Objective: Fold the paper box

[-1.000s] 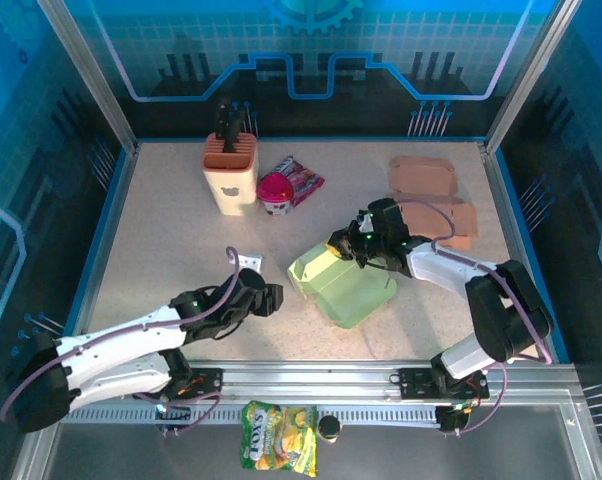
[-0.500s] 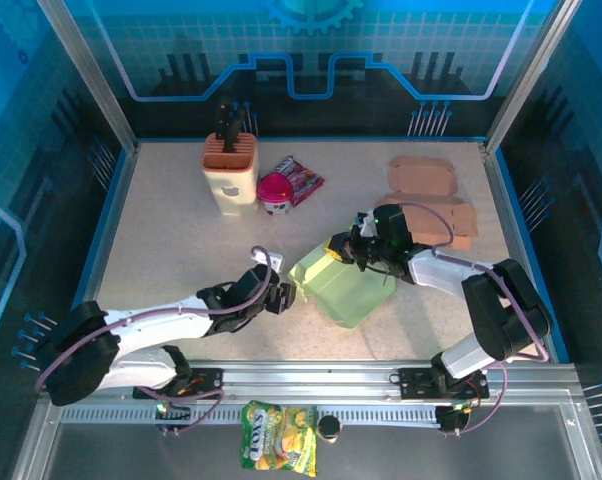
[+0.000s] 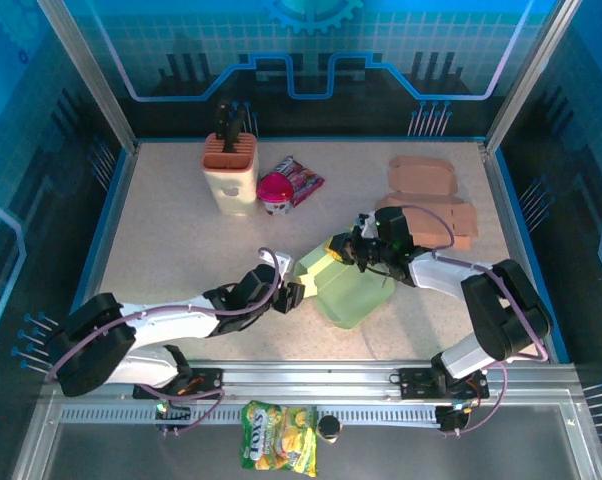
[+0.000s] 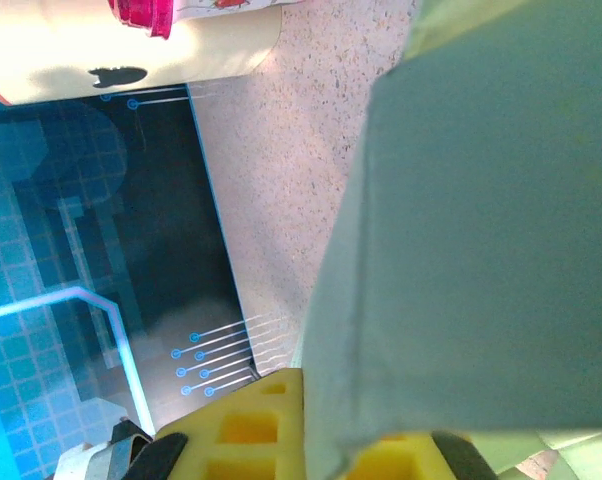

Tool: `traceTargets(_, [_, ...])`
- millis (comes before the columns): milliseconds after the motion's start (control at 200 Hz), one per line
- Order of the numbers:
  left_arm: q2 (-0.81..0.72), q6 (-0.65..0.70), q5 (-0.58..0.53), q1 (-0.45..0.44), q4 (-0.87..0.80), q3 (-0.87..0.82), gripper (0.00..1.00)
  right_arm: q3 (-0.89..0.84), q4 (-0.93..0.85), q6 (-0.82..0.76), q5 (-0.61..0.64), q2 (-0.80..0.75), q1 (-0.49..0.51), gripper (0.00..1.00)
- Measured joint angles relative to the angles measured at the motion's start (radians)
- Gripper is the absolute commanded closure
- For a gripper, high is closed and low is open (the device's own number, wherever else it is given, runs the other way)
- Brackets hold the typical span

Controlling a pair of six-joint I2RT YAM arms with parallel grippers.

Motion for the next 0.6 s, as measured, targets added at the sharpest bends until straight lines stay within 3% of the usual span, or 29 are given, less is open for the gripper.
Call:
traceTargets(330, [0.080,-0.009,-0.074,-0.063,0.042,0.000,0.39,-0.033,0.036,0.039,0.018,-0.020,0.001,1.00])
traceTargets(600, [0.134,-0.032,-0.158,-0.088,0.101,0.001,0.50,-0.082,0.130,0.076,0.062,-0.028,0.016,1.00])
